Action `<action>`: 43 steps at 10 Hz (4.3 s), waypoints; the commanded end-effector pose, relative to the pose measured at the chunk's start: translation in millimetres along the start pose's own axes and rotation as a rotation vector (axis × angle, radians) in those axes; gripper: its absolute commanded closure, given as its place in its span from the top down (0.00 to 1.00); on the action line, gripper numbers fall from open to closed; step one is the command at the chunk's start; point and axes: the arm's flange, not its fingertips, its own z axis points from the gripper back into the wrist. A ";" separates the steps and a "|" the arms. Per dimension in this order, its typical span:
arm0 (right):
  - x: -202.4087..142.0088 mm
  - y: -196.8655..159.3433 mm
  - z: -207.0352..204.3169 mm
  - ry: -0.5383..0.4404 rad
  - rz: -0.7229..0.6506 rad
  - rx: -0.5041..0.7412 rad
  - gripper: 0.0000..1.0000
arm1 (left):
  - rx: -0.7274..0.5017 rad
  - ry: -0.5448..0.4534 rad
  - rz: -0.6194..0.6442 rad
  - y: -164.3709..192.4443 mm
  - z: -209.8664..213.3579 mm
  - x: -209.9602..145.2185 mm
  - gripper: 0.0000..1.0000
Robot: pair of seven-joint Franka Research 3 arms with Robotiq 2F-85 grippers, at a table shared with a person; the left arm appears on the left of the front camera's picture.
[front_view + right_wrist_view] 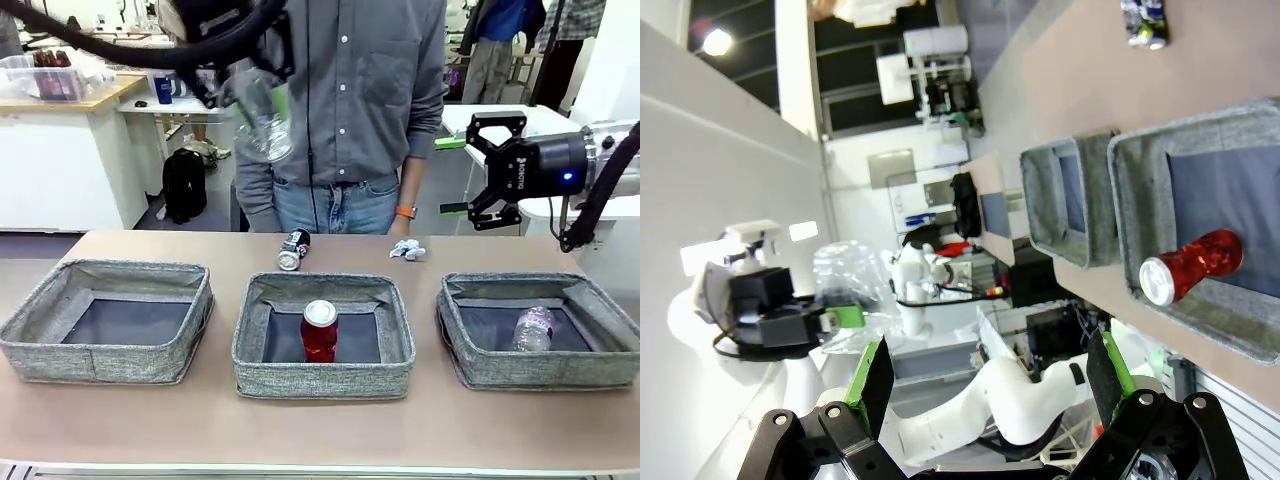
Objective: Sort the waste into the appropriate baskets.
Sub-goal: Pick up the waste item pointed out by the person, then place the picked waste into the Fabric basket indicated by the person.
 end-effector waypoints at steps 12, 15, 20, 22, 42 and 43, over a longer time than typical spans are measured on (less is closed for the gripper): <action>-0.9 2.8 0.0 -0.001 -0.016 -0.009 1.00 | -0.002 0.045 0.049 -69.8 3.1 10.1 0.37; -0.9 2.8 0.0 -0.001 -0.016 -0.009 1.00 | -0.002 0.045 0.049 -69.8 3.1 10.1 0.37; -0.9 2.8 0.0 -0.001 -0.016 -0.009 1.00 | -0.002 0.045 0.049 -69.8 3.1 10.1 0.37; -0.9 2.8 0.0 -0.001 -0.016 -0.009 1.00 | -0.002 0.045 0.049 -69.8 3.1 10.1 0.37; -29.4 -56.4 162.6 -0.231 -0.073 -0.076 1.00 | -0.116 -0.028 -0.110 -108.3 -113.2 -7.9 0.37; -42.3 -62.6 193.9 -0.294 -0.077 -0.055 1.00 | -0.180 -0.017 -0.173 -128.8 -145.2 -6.9 0.37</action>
